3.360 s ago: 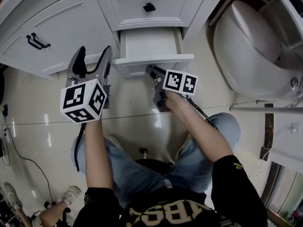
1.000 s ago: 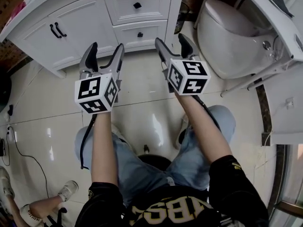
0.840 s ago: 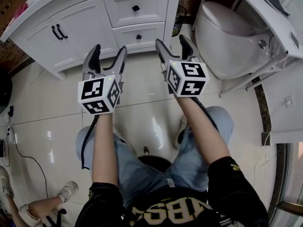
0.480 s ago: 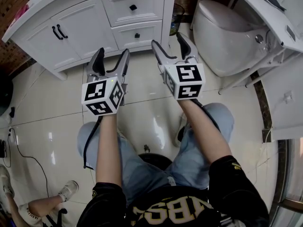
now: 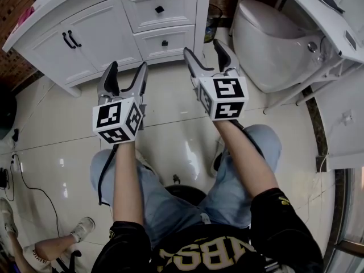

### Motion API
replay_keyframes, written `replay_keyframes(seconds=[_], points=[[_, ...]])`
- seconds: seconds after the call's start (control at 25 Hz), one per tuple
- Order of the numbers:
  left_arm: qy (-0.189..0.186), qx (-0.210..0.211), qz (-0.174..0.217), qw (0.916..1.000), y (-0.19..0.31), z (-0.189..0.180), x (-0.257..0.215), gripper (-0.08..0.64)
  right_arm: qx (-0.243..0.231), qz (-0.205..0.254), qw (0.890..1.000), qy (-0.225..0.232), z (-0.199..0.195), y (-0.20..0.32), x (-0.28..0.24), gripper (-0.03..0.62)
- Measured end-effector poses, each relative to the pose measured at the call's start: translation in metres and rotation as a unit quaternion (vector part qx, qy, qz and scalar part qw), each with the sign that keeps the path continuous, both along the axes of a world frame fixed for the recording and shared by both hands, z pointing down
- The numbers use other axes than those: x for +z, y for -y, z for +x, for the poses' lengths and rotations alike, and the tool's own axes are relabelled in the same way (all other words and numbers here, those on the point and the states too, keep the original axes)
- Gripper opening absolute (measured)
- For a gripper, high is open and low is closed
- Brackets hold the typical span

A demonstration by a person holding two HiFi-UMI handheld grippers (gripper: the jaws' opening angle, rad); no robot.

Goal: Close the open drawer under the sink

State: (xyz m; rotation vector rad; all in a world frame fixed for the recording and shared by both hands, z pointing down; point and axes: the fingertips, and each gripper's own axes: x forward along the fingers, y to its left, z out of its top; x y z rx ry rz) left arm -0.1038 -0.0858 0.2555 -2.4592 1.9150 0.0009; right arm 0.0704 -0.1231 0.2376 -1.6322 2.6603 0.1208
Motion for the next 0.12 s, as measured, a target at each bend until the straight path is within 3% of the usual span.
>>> replay_keyframes(seconds=[0.12], points=[[0.003,0.001,-0.003,1.0000,-0.0003,0.0006,0.0034,0.348,0.003,-0.001,1.000,-0.001,0.0020,0.0029,0.0002,0.324]])
